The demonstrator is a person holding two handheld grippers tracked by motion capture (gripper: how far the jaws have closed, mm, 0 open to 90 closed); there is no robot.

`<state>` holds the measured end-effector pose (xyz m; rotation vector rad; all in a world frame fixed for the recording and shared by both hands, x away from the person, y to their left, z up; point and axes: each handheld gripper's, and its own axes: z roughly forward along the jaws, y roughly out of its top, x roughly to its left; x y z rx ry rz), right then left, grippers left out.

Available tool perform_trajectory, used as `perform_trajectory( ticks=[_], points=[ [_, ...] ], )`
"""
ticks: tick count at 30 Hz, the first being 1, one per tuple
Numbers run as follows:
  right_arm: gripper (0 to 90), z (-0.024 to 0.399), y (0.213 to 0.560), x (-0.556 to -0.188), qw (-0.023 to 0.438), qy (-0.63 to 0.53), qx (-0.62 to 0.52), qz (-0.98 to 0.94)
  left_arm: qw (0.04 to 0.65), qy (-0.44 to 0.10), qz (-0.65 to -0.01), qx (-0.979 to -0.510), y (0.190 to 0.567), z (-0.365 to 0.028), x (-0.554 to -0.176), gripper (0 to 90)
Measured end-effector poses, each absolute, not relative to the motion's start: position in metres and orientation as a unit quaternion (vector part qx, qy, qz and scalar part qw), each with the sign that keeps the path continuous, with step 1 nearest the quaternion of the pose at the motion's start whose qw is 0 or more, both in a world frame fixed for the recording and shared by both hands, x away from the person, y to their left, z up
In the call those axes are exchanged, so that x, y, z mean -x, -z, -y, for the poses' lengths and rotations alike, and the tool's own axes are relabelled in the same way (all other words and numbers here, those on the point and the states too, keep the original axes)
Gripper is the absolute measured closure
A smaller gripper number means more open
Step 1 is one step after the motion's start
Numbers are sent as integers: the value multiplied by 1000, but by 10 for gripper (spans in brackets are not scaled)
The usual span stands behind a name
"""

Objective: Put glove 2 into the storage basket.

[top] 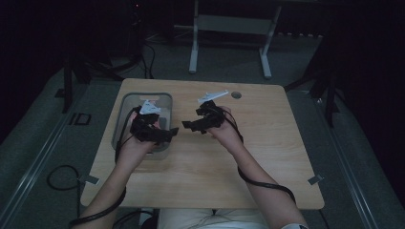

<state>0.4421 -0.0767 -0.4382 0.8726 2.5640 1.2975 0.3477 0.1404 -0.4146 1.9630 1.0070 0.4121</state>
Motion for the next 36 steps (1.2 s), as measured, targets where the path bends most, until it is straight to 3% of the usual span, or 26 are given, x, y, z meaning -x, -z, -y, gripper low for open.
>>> perform_trajectory(
  ticks=[17,36],
  points=[
    [160,122,474,-426,77,-413,-287,-861,426,-122,-317,-839,459,-78,-325,108],
    [146,150,526,-395,77,-416,-254,-870,424,-63,-275,-861,506,-49,-312,107]
  ],
)
